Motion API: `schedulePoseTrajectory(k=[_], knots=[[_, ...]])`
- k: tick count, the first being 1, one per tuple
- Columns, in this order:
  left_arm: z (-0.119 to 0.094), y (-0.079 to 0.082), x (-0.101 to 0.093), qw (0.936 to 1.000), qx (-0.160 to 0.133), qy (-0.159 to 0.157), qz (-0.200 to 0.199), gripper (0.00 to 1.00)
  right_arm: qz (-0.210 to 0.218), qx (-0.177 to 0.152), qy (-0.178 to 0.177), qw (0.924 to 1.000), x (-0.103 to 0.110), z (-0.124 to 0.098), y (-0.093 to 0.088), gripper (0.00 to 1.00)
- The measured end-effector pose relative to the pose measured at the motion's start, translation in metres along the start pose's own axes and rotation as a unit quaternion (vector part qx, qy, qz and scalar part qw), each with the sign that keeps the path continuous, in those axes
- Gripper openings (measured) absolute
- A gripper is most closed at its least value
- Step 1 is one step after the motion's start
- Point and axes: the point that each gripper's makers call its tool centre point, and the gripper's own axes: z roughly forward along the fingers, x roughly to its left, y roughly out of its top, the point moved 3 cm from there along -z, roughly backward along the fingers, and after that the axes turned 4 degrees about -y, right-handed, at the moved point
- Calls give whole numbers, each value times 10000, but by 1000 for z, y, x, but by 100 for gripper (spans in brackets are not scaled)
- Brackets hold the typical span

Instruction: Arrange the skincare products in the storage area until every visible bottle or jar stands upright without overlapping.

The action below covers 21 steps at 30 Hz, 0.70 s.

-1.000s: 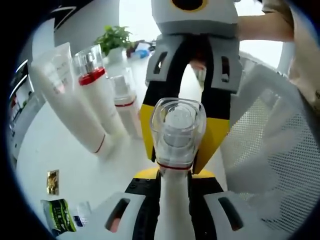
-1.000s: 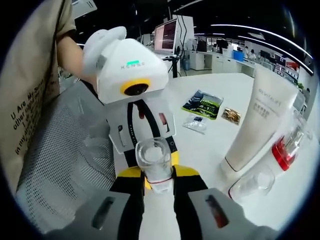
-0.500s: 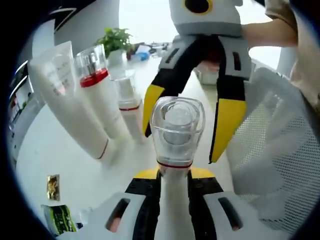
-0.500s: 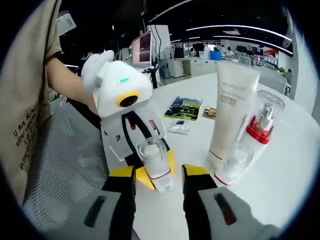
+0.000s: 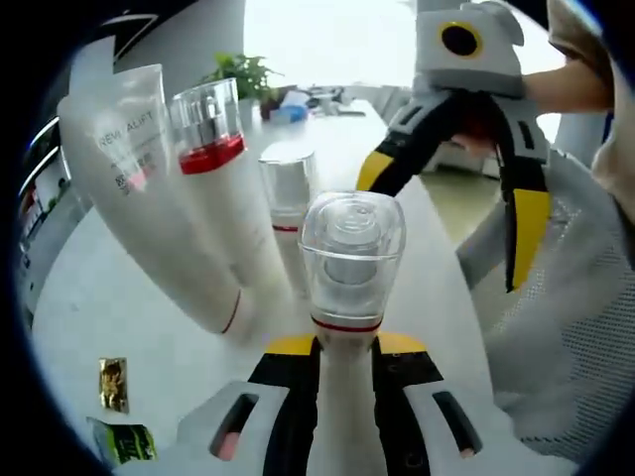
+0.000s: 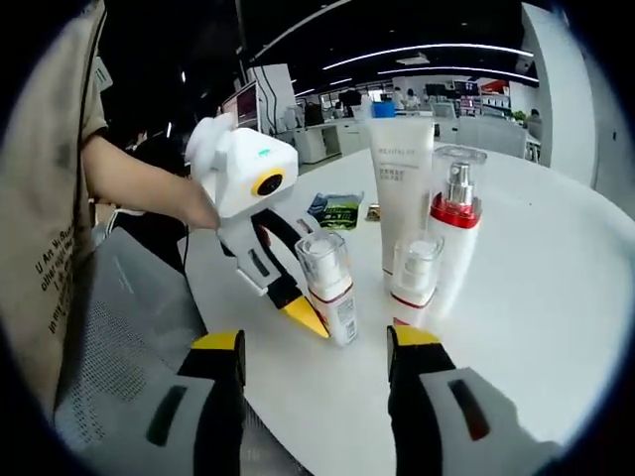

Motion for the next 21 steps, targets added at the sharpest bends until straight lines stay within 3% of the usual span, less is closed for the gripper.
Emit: schedulePoseTrajectory(k=[8, 21], knots=[[4, 5, 13, 10000, -40, 58, -60, 17, 155, 37, -258, 9995, -10, -5, -7, 75], [14, 14, 25, 9998, -116, 137, -130, 17, 382, -21, -493, 9980, -18, -6, -13, 88]])
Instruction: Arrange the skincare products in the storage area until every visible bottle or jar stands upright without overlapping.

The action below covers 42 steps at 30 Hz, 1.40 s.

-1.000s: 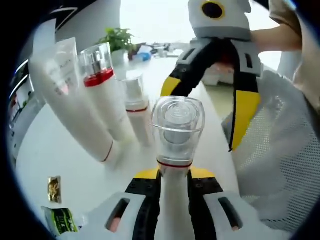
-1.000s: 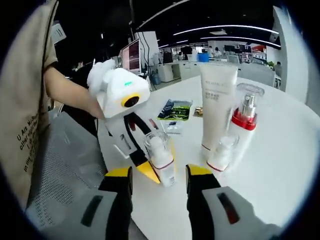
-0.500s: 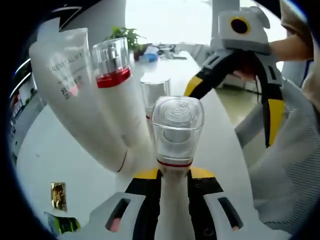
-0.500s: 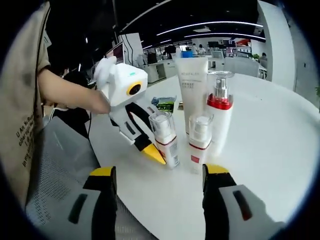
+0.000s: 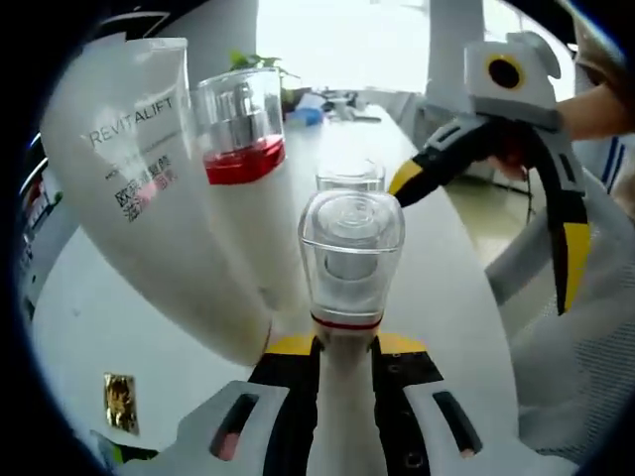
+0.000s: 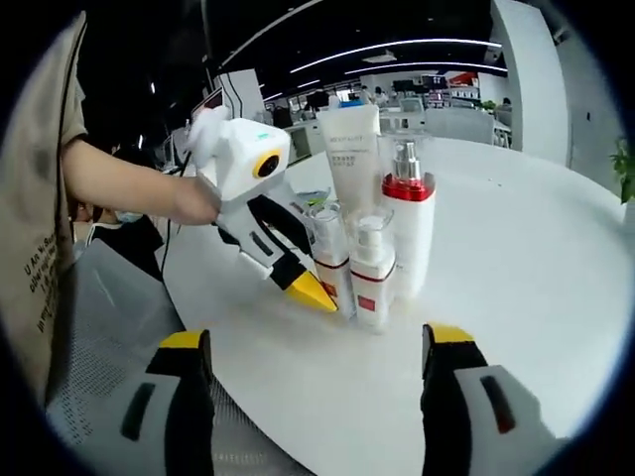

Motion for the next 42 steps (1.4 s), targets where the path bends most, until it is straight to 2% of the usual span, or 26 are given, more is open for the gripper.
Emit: schedulePoseTrajectory(k=[16, 20, 24, 32, 36, 42], knots=[[3, 1, 3, 10000, 1, -24, 7, 17, 106, -11, -70, 9999, 1, -1, -3, 90], [2, -2, 1, 9999, 42, -30, -118, 29, 88, 9, -89, 9999, 2, -1, -3, 91], [-2, -4, -3, 9999, 67, -18, -138, 29, 75, -5, -95, 9999, 2, -2, 0, 92], [-19, -12, -10, 9991, 35, 91, -414, 38, -73, 31, -148, 9999, 6, -1, 2, 93], [-30, -17, -14, 9981, 21, 168, -586, 43, 66, -73, -205, 9997, 8, -1, 4, 96], [-53, -21, -18, 9946, -191, 382, -948, 49, 148, -177, -236, 9995, 13, -1, 9, 97]])
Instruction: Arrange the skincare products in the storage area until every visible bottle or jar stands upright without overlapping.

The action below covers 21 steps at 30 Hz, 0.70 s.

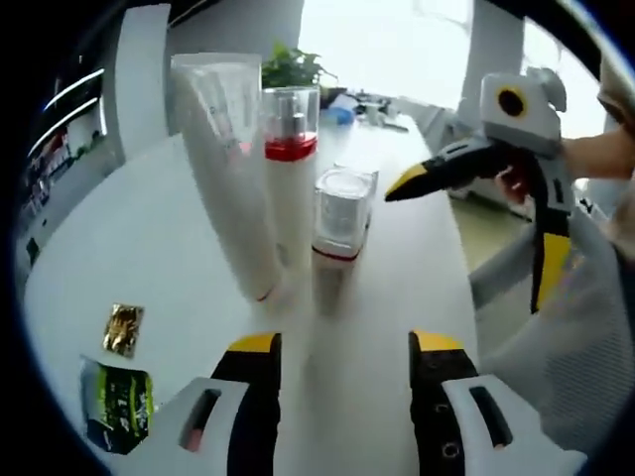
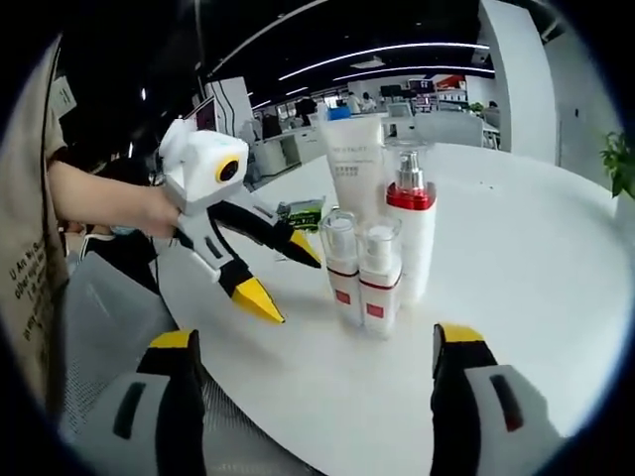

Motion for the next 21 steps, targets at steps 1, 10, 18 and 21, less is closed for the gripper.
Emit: schedulePoseTrajectory(k=[1, 10, 18, 21], knots=[[-3, -1, 0, 10000, -32, 30, -60, 49, -4, -5, 1, 10000, 0, 0, 0, 97], [-31, -18, -2, 9977, -91, 365, -567, 60, -74, -93, 50, 9999, 8, -4, 10, 99], [-58, -30, -8, 9920, -145, 667, -1061, 72, -78, -48, 125, 9999, 17, -9, 8, 99], [-66, -34, -10, 9905, -164, 764, -1130, 74, -42, -84, 129, 9999, 19, -11, 9, 99]])
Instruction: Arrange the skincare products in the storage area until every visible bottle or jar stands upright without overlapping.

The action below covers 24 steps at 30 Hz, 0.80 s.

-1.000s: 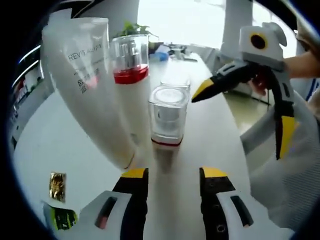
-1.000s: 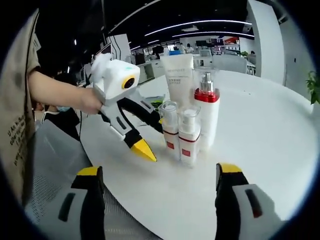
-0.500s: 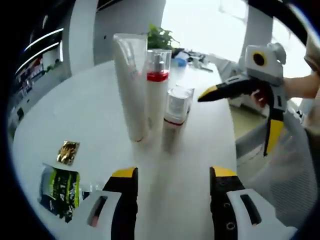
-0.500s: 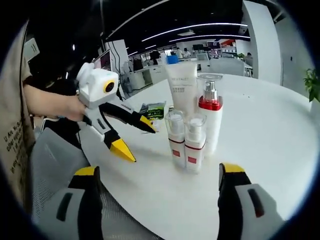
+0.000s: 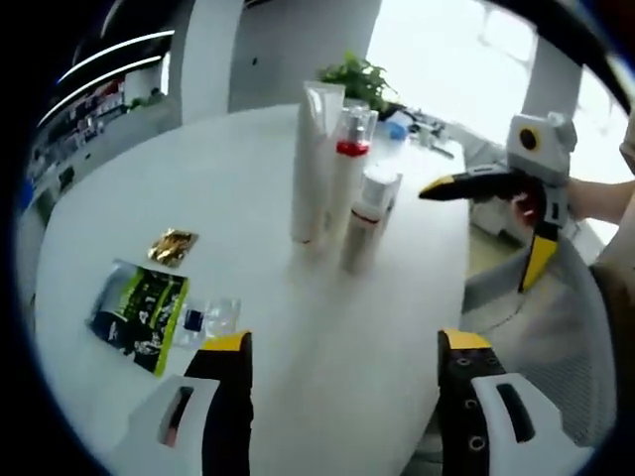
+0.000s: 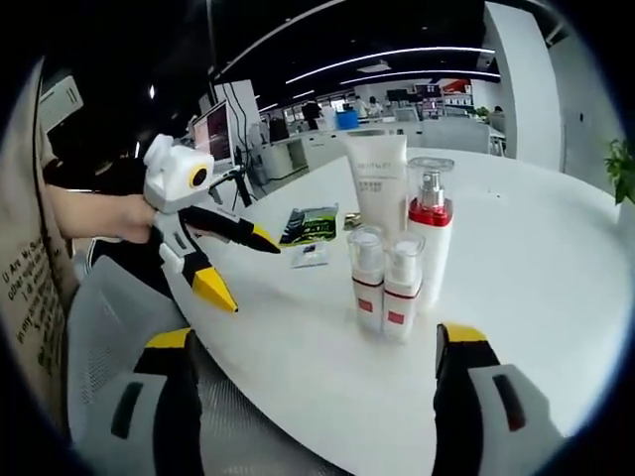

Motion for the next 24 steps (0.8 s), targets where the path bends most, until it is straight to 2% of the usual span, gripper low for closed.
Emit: schedulePoseTrajectory(k=[8, 16, 24], knots=[[-27, -12, -1, 9989, -125, 283, -339, 81, -17, -37, -24, 10000, 8, -4, 2, 99], [-55, -26, -4, 9950, -295, 644, -705, 88, -39, -101, -67, 9999, 11, -10, 5, 99], [-75, -38, -8, 9898, -454, 933, -978, 92, 3, -144, -97, 9998, 14, -13, 6, 99]])
